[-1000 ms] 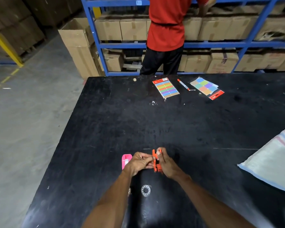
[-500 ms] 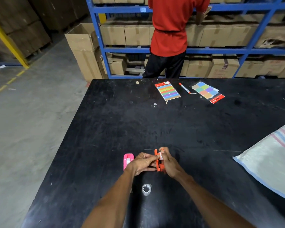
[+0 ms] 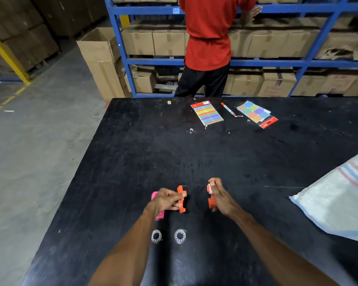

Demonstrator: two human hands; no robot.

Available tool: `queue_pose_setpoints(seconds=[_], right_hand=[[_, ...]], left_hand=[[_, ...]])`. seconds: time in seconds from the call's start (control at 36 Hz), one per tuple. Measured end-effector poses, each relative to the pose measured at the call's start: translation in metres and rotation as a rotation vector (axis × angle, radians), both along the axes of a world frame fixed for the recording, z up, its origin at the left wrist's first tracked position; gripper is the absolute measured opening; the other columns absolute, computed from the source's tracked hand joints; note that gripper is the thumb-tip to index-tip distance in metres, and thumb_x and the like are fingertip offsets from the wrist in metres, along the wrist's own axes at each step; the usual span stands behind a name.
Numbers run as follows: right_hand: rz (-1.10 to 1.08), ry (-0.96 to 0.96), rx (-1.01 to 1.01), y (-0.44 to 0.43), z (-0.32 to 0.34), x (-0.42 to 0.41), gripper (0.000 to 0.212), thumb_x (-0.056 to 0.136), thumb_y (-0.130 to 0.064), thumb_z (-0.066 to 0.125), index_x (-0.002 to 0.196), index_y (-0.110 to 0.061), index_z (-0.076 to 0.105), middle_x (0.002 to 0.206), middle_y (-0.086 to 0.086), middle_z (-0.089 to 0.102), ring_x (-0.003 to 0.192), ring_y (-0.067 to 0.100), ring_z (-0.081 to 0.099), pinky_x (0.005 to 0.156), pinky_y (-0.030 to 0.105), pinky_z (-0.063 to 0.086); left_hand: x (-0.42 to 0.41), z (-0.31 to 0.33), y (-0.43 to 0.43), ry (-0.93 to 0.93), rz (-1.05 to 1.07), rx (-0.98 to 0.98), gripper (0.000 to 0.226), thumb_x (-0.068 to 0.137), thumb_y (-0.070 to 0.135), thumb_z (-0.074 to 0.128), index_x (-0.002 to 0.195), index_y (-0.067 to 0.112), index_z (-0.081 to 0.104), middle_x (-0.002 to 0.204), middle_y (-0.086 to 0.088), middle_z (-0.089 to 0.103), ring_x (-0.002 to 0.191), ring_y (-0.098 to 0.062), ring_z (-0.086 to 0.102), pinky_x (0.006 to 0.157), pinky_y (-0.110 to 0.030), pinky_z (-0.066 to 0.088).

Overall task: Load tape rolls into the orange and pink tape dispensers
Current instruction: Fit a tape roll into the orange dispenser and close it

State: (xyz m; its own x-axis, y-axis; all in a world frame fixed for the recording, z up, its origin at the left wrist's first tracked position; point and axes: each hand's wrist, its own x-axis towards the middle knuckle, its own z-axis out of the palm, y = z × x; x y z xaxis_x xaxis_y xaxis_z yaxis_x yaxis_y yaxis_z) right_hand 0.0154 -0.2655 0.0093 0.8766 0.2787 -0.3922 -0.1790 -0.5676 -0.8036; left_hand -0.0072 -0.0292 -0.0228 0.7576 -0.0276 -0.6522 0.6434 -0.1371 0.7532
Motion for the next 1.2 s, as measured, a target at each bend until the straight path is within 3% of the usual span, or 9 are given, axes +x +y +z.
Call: queue_pose_setpoints(seconds=[0.08,0.19,0.31,0.58,0.67,0.78,0.92,1.06,1.2], right_hand=[[-0.011,-0.017,0.020,0.001,0.000,-0.002,0.030,0.102,-0.058,0.022,0.113,-0.037,0.039,0.103,0.007,0.057,0.074,0.023,0.062,0.067,0.048,0.063],[-0.013,-0.014,0.042,0.002,0.001,-0.006,0.027,0.103,-0.055,0.023,0.114,-0.039,0.041,0.099,0.003,0.057,0.071,0.017,0.061,0.066,0.039,0.062],[-0.024,-0.018,0.077,0.001,-0.002,-0.010,0.028,0.104,-0.055,0.024,0.115,-0.038,0.043,0.096,0.002,0.056,0.068,0.015,0.061,0.061,0.033,0.060],[-0.049,0.014,0.077,-0.010,-0.014,-0.004,0.031,0.102,-0.059,0.023,0.117,-0.040,0.043,0.095,0.005,0.058,0.062,0.017,0.062,0.060,0.035,0.059],[-0.037,0.025,0.075,-0.009,-0.016,-0.004,0.031,0.102,-0.060,0.022,0.118,-0.042,0.042,0.096,0.004,0.058,0.064,0.017,0.062,0.059,0.030,0.059],[-0.043,0.035,0.093,-0.006,-0.018,-0.006,0.031,0.101,-0.061,0.022,0.116,-0.042,0.042,0.096,0.004,0.058,0.063,0.016,0.063,0.062,0.034,0.060],[-0.054,0.049,0.113,-0.006,-0.016,-0.010,0.034,0.101,-0.062,0.022,0.117,-0.039,0.042,0.097,0.007,0.057,0.064,0.017,0.063,0.066,0.042,0.061],[-0.082,0.066,0.122,-0.008,-0.018,-0.011,0.038,0.100,-0.064,0.021,0.119,-0.042,0.045,0.101,0.008,0.057,0.067,0.019,0.062,0.067,0.045,0.062],[-0.093,0.053,0.130,-0.009,-0.016,-0.014,0.035,0.105,-0.053,0.019,0.123,-0.043,0.048,0.102,0.005,0.058,0.071,0.017,0.062,0.067,0.043,0.061]], left_hand=[[0.000,-0.018,-0.011,0.033,-0.006,0.251,0.033,0.071,0.038,0.085,0.077,0.015,0.061,0.070,0.000,0.071,0.061,-0.012,0.066,0.074,-0.033,0.061],[-0.003,-0.028,-0.034,-0.003,-0.165,0.735,0.062,0.069,0.054,0.079,0.106,0.007,0.062,0.106,-0.010,0.069,0.101,-0.025,0.066,0.085,-0.031,0.050],[-0.005,-0.030,-0.056,-0.018,-0.268,0.893,0.068,0.079,0.053,0.072,0.124,0.006,0.052,0.126,-0.014,0.059,0.115,-0.027,0.062,0.097,-0.032,0.048],[0.003,-0.054,-0.064,-0.026,-0.290,0.991,0.088,0.090,0.056,0.056,0.151,0.004,0.020,0.135,-0.019,0.053,0.124,-0.032,0.055,0.105,-0.034,0.043],[0.003,-0.057,-0.063,-0.022,-0.303,0.986,0.089,0.088,0.059,0.056,0.150,0.006,0.021,0.132,-0.018,0.055,0.122,-0.031,0.057,0.102,-0.035,0.045],[0.002,-0.057,-0.059,-0.009,-0.259,0.938,0.091,0.079,0.063,0.064,0.143,0.009,0.031,0.123,-0.016,0.061,0.115,-0.031,0.062,0.095,-0.037,0.051],[0.002,-0.056,-0.057,-0.017,-0.248,0.917,0.098,0.075,0.068,0.065,0.147,0.012,0.029,0.124,-0.014,0.061,0.115,-0.030,0.061,0.094,-0.037,0.053],[0.001,-0.052,-0.055,-0.078,-0.162,0.911,0.082,0.079,0.065,0.063,0.135,0.010,0.038,0.116,-0.013,0.063,0.109,-0.029,0.062,0.087,-0.035,0.051],[0.002,-0.049,-0.049,-0.307,0.076,0.864,0.043,0.088,0.052,0.059,0.109,0.014,0.056,0.098,-0.008,0.070,0.093,-0.028,0.066,0.081,-0.041,0.055]])
